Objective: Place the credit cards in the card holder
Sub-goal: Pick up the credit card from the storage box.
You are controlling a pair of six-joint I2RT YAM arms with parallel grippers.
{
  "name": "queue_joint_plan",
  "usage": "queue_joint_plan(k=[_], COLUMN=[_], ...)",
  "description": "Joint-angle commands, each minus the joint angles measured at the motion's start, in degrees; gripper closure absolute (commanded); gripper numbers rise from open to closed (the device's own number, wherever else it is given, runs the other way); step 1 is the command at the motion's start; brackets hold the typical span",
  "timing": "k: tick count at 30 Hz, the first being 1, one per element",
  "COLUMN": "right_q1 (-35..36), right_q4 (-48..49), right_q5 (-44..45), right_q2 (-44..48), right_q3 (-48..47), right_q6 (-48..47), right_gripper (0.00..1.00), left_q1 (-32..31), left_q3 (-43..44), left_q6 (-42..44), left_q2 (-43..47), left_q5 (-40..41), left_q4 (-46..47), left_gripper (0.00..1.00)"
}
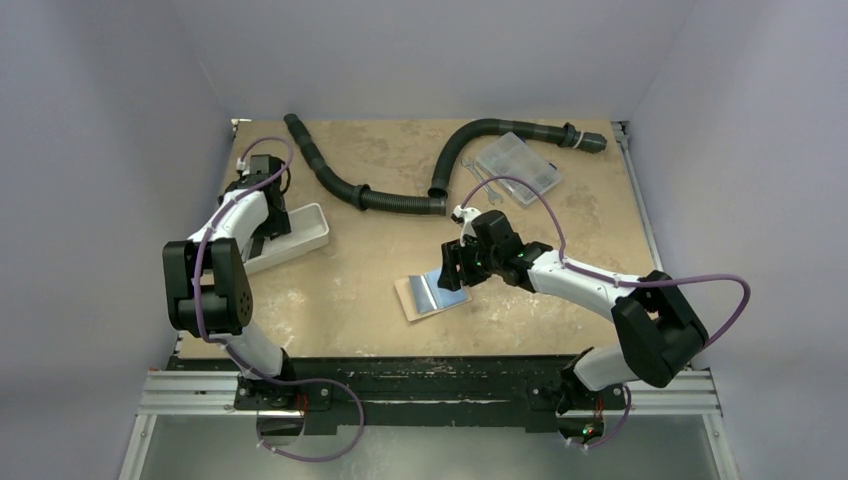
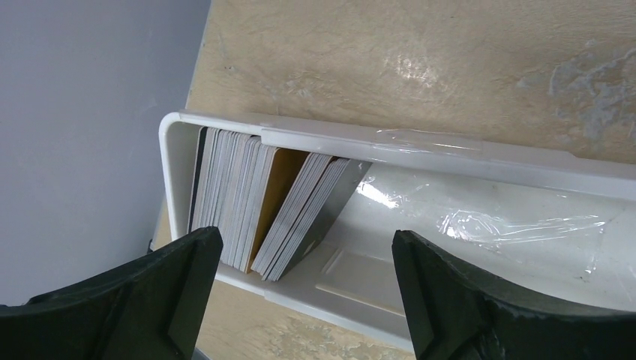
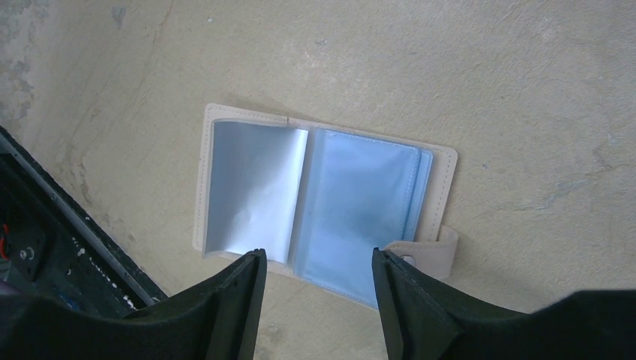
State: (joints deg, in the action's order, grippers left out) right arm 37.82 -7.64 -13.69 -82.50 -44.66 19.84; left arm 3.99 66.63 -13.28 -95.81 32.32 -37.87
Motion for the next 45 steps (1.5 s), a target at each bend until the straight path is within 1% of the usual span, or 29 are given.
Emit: queue_joint_plan(k=[1, 6, 13, 19, 27, 40, 45], right_q1=[-0.2, -0.1, -0.1, 0.0, 0.1, 0.5, 0.7], right_q4=[2.4, 2.4, 2.4, 2.5, 2.6, 2.7, 2.8], right_q5=[-1.9, -2.0, -2.3, -2.5, -3.0, -3.5, -3.6], right_q2=[0.5, 0.5, 0.7, 0.8, 1.1, 1.2, 1.2], right_q3=[0.3, 0.3, 0.4, 0.5, 0.7, 0.6, 0.6], right_q6=[-1.1, -1.1, -1.1, -1.1, -1.1, -1.1, -1.1], right_gripper=[0.38, 0.38, 0.39, 0.39, 0.39, 0.39, 0.39], left_q1=[0.1, 0.2, 0.5, 1.0, 1.1, 1.1, 1.1], left_q3=[-0.4, -0.2, -0.5, -0.8, -0.4, 1.1, 1.6], left_q6=[0.5, 0.7, 0.7, 1.0, 1.0, 1.1, 1.1], left_q2=[0.7, -0.2, -2.1, -2.3, -2.8, -2.4, -1.6], left_q5=[3.4, 3.5, 4.3, 4.8, 5.2, 5.7, 5.3], left_q4=[1.2, 1.3, 1.5, 2.0, 1.9, 1.1, 0.9], left_gripper=[0.10, 0.14, 0.23, 0.36, 0.50, 0.65, 0.69])
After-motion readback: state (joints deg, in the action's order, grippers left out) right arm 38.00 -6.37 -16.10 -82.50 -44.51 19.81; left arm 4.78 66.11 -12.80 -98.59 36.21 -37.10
